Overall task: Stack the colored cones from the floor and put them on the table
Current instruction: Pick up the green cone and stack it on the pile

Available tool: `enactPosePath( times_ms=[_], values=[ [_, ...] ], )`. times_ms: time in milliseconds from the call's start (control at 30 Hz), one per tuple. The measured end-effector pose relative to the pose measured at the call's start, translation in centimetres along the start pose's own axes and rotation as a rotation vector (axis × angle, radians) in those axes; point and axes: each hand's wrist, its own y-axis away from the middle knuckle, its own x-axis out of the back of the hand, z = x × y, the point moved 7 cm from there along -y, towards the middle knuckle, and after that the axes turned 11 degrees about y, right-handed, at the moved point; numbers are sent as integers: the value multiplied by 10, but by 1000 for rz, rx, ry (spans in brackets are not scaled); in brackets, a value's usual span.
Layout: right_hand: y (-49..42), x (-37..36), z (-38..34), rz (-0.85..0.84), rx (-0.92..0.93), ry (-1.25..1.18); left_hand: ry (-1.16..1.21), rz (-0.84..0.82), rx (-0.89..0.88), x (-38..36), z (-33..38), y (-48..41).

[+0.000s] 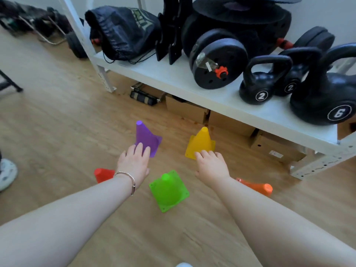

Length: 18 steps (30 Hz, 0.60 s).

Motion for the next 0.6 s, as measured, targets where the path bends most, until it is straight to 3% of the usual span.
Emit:
enactPosePath(
  times_ms=[400,600],
  values=[
    [-9,-86,-69,-313,198,-70,158,-285,-16,-112,3,32],
    [-21,-104,-81,-383,254,-271,436,-343,149,-145,9,40]
  ],
)
